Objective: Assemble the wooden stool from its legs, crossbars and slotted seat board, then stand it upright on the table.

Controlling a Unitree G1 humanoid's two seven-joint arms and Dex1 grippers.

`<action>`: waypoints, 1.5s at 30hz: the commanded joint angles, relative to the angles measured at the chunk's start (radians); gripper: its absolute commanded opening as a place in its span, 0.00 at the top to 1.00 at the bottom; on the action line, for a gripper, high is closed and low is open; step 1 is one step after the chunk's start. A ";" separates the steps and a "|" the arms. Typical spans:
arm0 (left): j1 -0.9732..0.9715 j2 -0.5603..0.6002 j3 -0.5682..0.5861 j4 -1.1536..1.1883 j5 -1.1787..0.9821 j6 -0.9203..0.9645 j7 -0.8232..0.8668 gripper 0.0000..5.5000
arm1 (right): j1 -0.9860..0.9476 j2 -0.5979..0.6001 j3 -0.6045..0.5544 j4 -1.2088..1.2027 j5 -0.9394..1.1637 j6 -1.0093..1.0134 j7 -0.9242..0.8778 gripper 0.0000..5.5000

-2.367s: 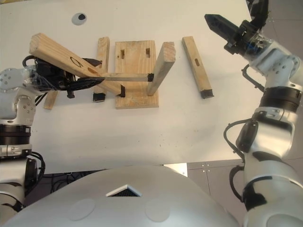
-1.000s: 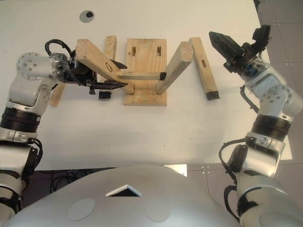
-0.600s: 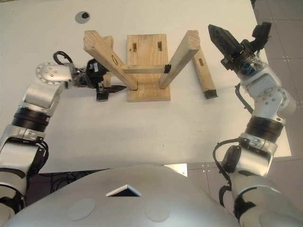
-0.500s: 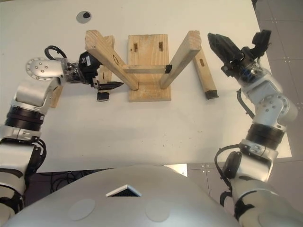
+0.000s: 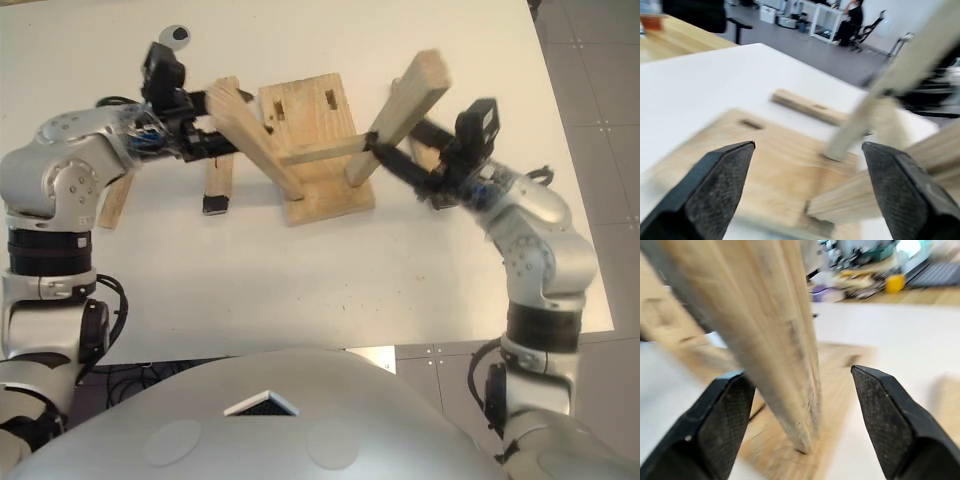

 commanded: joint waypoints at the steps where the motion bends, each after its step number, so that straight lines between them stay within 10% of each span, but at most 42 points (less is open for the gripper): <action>1: 0.065 -0.039 -0.107 -0.257 -0.120 0.119 -0.001 0.28 | -0.097 -0.028 0.040 0.132 -0.112 -0.175 0.042 0.39; 14: -0.096 -0.003 -0.113 0.312 0.361 -0.364 0.241 0.28 | 0.258 -0.086 -0.079 -0.071 -0.031 -0.123 0.097 0.39; 20: -0.129 -0.020 -0.155 0.621 0.523 -0.534 0.258 0.28 | 0.477 -0.164 0.109 -0.176 -0.243 -0.247 0.152 0.39; 33: 0.065 0.105 -0.280 0.252 0.506 -0.405 -0.148 0.28 | 0.061 0.163 0.304 0.282 -0.573 -0.267 -0.296 0.39; 40: 0.051 0.016 -0.063 0.311 0.442 -0.440 0.063 0.28 | 0.095 0.133 0.204 0.181 -0.509 -0.239 -0.307 0.39; 45: 0.208 0.076 0.305 0.165 0.224 -0.404 0.113 0.28 | 0.132 0.114 0.118 0.088 -0.481 -0.219 -0.317 0.39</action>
